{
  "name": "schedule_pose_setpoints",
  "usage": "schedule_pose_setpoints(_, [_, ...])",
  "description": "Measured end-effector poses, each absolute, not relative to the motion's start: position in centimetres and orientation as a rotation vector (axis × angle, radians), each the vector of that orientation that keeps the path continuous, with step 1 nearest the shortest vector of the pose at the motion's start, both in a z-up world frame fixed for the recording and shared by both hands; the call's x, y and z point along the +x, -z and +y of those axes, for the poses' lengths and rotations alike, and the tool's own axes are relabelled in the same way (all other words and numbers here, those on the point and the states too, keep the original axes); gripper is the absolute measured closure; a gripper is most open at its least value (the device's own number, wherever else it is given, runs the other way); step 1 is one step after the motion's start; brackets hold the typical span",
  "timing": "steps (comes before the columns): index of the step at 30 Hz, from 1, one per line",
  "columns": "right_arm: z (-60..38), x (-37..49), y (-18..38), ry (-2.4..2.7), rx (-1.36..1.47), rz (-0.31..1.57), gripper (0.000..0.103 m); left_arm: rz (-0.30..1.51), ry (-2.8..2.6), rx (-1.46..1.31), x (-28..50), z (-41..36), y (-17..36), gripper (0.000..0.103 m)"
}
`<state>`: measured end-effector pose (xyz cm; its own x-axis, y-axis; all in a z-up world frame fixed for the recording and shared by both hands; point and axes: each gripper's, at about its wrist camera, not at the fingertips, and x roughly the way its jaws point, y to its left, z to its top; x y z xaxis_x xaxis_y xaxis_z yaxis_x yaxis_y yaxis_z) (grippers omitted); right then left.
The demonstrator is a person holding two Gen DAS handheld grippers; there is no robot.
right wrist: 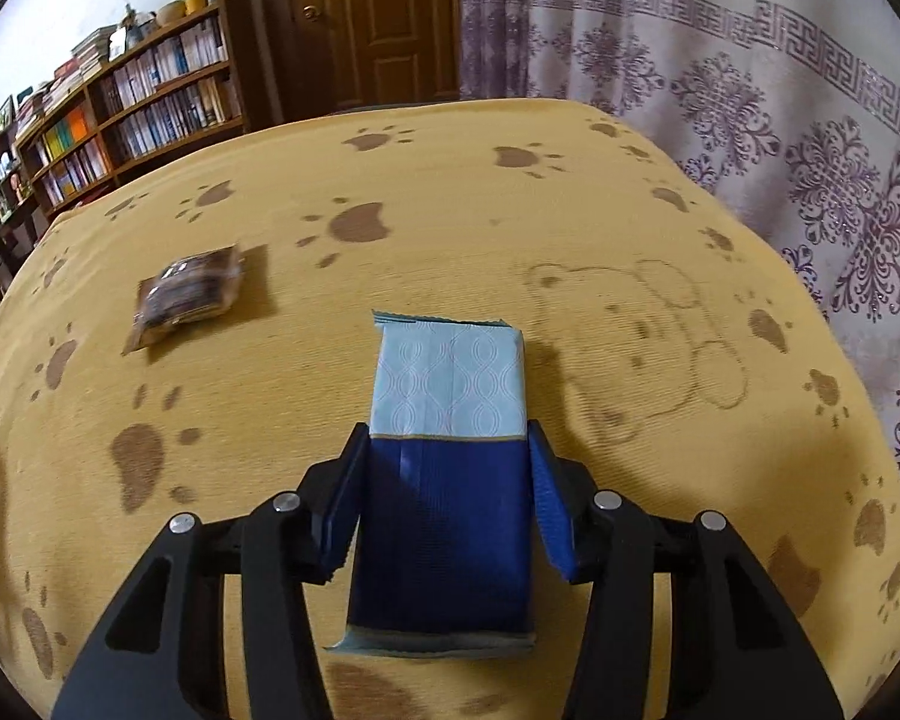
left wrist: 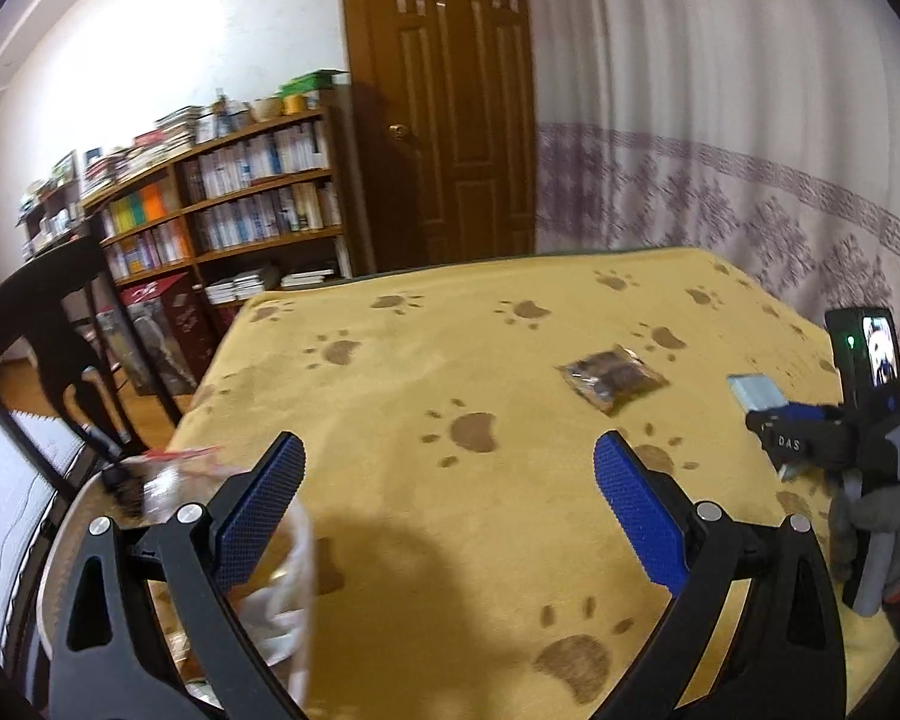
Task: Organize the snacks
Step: 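Close the right gripper on the blue tissue pack, then lower the left gripper onto the clear brown snack packet and close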
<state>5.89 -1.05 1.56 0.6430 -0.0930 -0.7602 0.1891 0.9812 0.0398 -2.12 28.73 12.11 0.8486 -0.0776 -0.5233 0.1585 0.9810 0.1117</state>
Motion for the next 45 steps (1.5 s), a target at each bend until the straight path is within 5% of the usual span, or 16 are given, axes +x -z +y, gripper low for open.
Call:
schedule_pose_setpoints(21, [-2.3, 5.5, -1.2, 0.064, 0.198, 0.827, 0.049, 0.739, 0.184, 0.329, 11.0, 18.1, -3.9, 0.005])
schedule_pose_setpoints(45, [-2.4, 5.5, -1.2, 0.056, 0.204, 0.825, 0.047, 0.816, 0.207, 0.359, 17.5, 14.8, -2.2, 0.005])
